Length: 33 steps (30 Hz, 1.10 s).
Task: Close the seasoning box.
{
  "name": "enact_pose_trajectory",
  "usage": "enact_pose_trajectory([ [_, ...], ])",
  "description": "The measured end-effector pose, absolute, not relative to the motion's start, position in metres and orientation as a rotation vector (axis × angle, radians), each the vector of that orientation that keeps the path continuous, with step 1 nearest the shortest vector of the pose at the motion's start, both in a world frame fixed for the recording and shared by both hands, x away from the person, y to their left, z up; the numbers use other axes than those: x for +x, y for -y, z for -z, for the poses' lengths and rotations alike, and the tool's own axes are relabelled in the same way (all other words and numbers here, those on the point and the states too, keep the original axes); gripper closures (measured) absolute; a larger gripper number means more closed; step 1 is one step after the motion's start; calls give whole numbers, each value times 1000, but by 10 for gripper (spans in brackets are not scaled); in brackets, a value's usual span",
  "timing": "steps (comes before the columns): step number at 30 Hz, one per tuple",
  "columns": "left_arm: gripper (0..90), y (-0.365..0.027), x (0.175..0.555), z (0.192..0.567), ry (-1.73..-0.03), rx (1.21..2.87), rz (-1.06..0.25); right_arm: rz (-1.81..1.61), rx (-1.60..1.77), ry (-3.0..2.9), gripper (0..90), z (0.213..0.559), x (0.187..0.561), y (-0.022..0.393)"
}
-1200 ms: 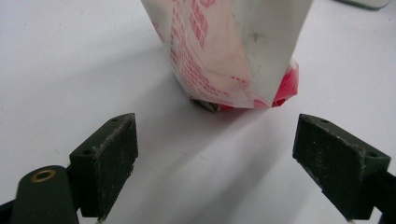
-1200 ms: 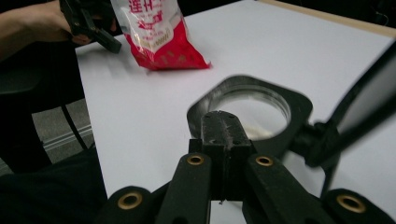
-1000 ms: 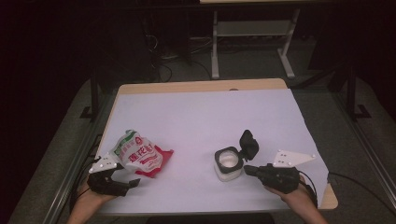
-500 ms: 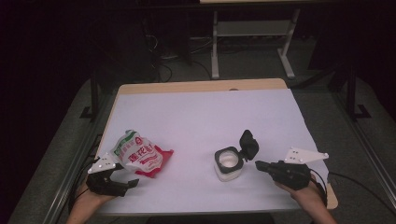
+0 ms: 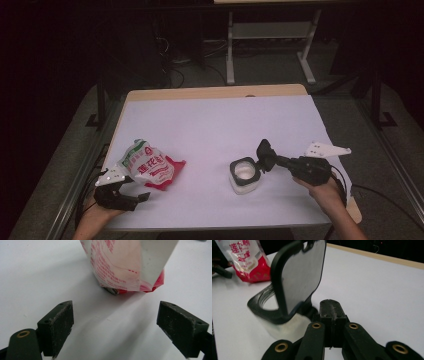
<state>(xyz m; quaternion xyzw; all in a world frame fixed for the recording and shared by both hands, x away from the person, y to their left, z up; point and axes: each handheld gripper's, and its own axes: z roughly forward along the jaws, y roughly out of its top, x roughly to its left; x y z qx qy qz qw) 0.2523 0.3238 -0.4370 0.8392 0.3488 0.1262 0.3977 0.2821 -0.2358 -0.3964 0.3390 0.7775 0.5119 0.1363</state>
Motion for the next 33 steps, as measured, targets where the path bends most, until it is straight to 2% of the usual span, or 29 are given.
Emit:
enact_pose_trajectory([
  [8, 138, -325, 251, 438, -890, 2114, -312, -1499, 942, -2250, 898, 389, 293, 219],
  [24, 138, -328, 247, 433, -867, 2087, -307, -1531, 916, -2241, 898, 382, 284, 214],
  [33, 138, -329, 244, 427, -875, 2069, -315, -1563, 856, -2285, 898, 381, 279, 195],
])
